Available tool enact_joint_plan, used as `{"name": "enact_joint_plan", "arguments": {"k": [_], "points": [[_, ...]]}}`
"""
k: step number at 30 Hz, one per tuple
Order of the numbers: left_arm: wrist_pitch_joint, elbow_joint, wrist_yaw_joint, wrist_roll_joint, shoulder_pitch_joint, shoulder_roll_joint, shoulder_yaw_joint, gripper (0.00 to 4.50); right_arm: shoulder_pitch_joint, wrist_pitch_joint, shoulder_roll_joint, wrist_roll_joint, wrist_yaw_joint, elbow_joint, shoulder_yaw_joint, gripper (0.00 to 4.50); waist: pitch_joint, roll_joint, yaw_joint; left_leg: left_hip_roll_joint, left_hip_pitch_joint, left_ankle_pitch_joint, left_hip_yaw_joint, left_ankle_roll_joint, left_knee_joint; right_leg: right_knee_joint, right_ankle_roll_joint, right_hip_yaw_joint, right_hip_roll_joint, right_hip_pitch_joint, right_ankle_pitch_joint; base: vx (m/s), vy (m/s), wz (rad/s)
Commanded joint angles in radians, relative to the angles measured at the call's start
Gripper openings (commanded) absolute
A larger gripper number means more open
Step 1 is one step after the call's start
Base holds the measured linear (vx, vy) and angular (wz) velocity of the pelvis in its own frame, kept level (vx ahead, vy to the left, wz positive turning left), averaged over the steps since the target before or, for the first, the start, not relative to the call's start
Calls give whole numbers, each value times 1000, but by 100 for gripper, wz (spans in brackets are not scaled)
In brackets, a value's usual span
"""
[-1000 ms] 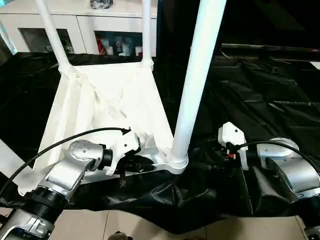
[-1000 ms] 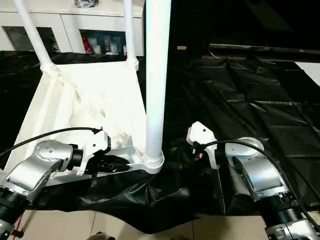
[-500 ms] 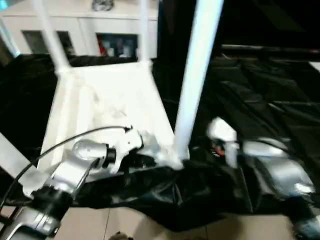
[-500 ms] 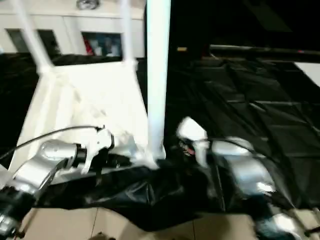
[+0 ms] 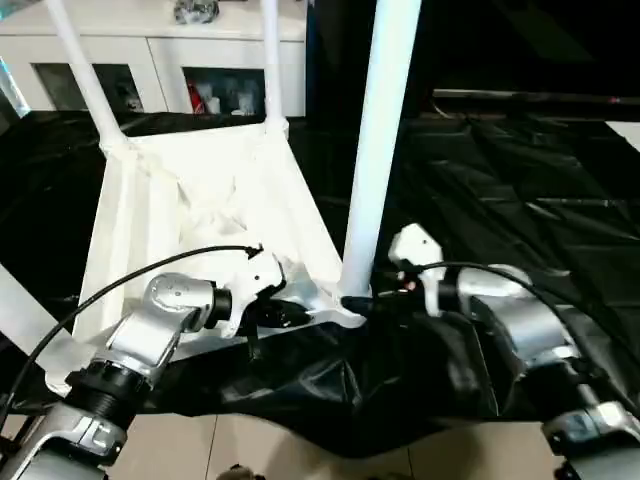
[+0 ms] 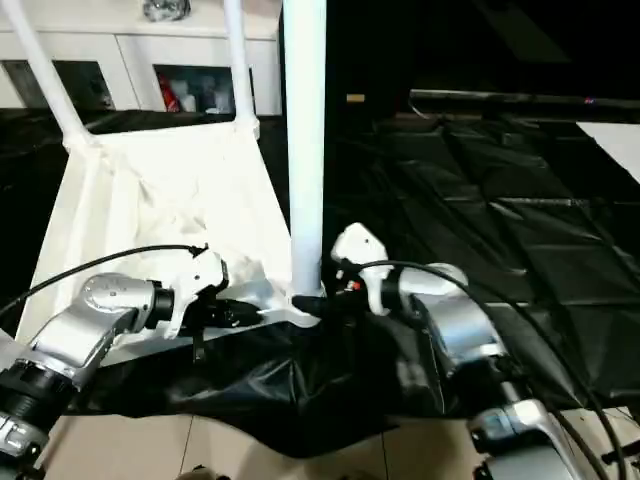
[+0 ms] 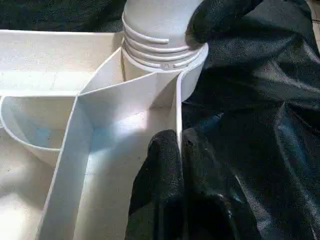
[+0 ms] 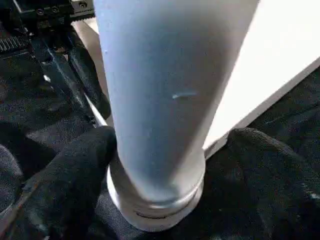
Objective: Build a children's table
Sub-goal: Rotate leg to tighten
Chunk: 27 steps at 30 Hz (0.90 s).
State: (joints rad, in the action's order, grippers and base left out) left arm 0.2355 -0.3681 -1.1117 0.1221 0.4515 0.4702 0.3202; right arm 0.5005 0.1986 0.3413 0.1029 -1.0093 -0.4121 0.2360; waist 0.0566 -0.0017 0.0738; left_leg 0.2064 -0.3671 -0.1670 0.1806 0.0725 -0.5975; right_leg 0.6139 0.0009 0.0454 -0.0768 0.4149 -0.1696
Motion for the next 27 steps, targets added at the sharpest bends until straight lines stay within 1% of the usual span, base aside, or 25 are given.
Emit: {"name": "enact_joint_plan", "arguments": {"k": [1, 2, 4, 5, 9, 10, 11, 12, 14, 15, 16, 17, 18, 19, 20, 21, 22, 23, 24, 25, 26, 27], "points": [[-7, -13, -19, 3, 2, 5, -11, 0, 19, -15, -6, -16, 2, -36, 11, 382, -55, -10, -1, 12, 18, -408, -15, 16, 80, -108, -93, -25, -55, -26, -586, 0, 0, 0], [-7, -13, -19, 3, 2, 5, -11, 0, 20, -16, -6, -16, 2, -37, 11, 372, -55, -8, -2, 12, 19, -412, -15, 16, 80, -109, -93, -25, -55, -25, -587, 0, 0, 0], [-5, -13, -24, 5, 2, 7, -14, 0, 28, -28, -17, -17, -4, -62, 14, 346, -54, -9, -6, 12, 19, -421, -15, 16, 80, -110, -94, -24, -54, -25, -590, 0, 0, 0], [-5, -13, -26, 6, 2, 8, -15, 0, 30, -30, -21, -16, -8, -69, 14, 346, -54, -9, -7, 12, 18, -421, -16, 16, 80, -110, -94, -25, -55, -25, -590, 0, 0, 0], [5, -10, -27, 12, 0, 10, -22, 0, 32, -35, -40, -12, 0, -94, 14, 314, -53, -7, -12, 13, 18, -427, -17, 16, 82, -110, -103, -25, -54, -24, -583, 0, 0, 0], [7, -10, -25, 14, 1, 10, -24, 0, 31, -30, -46, -9, 5, -98, 11, 314, -53, -8, -12, 13, 19, -429, -17, 17, 82, -110, -105, -25, -55, -24, -582, 0, 0, 0], [9, -10, -24, 15, 1, 9, -25, 0, 31, -27, -50, -6, 9, -101, 9, 298, -53, -8, -12, 13, 19, -428, -16, 17, 82, -109, -106, -26, -55, -24, -580, 0, 0, 0], [25, -11, -6, 20, 4, 2, -37, 0, 27, -18, -69, -2, 40, -111, 1, 291, -53, -9, -13, 13, 19, -428, -16, 18, 83, -108, -106, -26, -54, -24, -580, 0, 0, 0], [31, -12, 2, 21, 6, -2, -42, 0, 26, -17, -75, -2, 53, -117, -3, 280, -52, -8, -15, 12, 18, -431, -17, 20, 83, -109, -105, -24, -55, -24, -589, 0, 0, 0], [56, -25, 51, 20, 22, -22, -60, 0, 27, -4, -105, 0, 115, -139, -23, 278, -51, -8, -20, 11, 15, -433, -19, 25, 84, -110, -98, -23, -56, -26, -603, 0, 0, 0], [72, -38, 83, 18, 37, -40, -71, 0, 30, 3, -133, 1, 170, -159, -42, 276, -50, -9, -21, 9, 17, -439, -20, 28, 83, -114, -90, -20, -55, -24, -624, 0, 0, 0], [76, -41, 91, 18, 41, -45, -74, 0, 31, 4, -141, 2, 185, -164, -47, 274, -51, -9, -23, 8, 19, -440, -20, 30, 82, -116, -88, -20, -56, -22, -631, 0, 0, 0], [89, -68, 156, 7, 67, -72, -90, 0, 42, 13, -178, 1, 267, -190, -71, 273, -50, -10, -26, 7, 17, -440, -21, 31, 82, -117, -84, -18, -56, -23, -643, 0, 0, 0], [95, -95, 218, -7, 96, -100, -101, 0, 58, 18, -216, -4, 352, -225, -94, 272, -51, -7, -29, 5, 21, -451, -24, 39, 81, -121, -79, -13, -55, -20, -658, 0, 0, 0], [95, -95, 218, -7, 96, -100, -101, 0, 58, 18, -216, -4, 352, -225, -94, 272, -50, -7, -31, 5, 24, -460, -24, 40, 80, -124, -77, -13, -55, -17, -664, 0, 0, 0], [101, -118, 267, -13, 118, -123, -113, 0, 71, 15, -238, -10, 406, -249, -103, 272, -50, -6, -32, 4, 26, -467, -26, 42, 79, -126, -72, -10, -55, -17, -670, 0, 0, 0], [106, -138, 309, -18, 137, -143, -123, 0, 85, 6, -258, -20, 456, -274, -108, 272, -50, -1, -35, 3, 27, -483, -28, 37, 79, -133, -65, -3, -57, -20, -678, 0, 0, 0], [108, -149, 331, -22, 148, -156, -127, 0, 94, -2, -269, -29, 490, -290, -108, 272, -49, 0, -38, 4, 27, -485, -27, 36, 81, -136, -66, -1, -56, -20, -673, 0, 0, 0], [110, -160, 353, -27, 159, -168, -131, 0, 105, -12, -280, -40, 527, -307, -108, 272, -53, 3, -41, 7, 23, -492, -32, 36, 86, -133, -75, 6, -58, -29, -637, 0, 0, 0], [104, -186, 396, -43, 182, -192, -129, 0, 127, -27, -306, -54, 582, -343, -108, 272, -52, 2, -43, 8, 22, -493, -31, 35, 88, -135, -78, 10, -57, -30, -622, 0, 0, 0], [95, -211, 439, -58, 202, -214, -129, 0, 147, -46, -327, -74, 627, -374, -100, 272, -55, 7, -42, 9, 23, -491, -32, 38, 91, -132, -87, 13, -60, -34, -588, 0, 0, 0], [75, -243, 485, -75, 227, -244, -123, 0, 171, -72, -360, -84, 649, -408, -94, 272, -57, 6, -42, 9, 25, -488, -29, 37, 92, -132, -99, 12, -60, -33, -552, 0, 0, 0]]}}
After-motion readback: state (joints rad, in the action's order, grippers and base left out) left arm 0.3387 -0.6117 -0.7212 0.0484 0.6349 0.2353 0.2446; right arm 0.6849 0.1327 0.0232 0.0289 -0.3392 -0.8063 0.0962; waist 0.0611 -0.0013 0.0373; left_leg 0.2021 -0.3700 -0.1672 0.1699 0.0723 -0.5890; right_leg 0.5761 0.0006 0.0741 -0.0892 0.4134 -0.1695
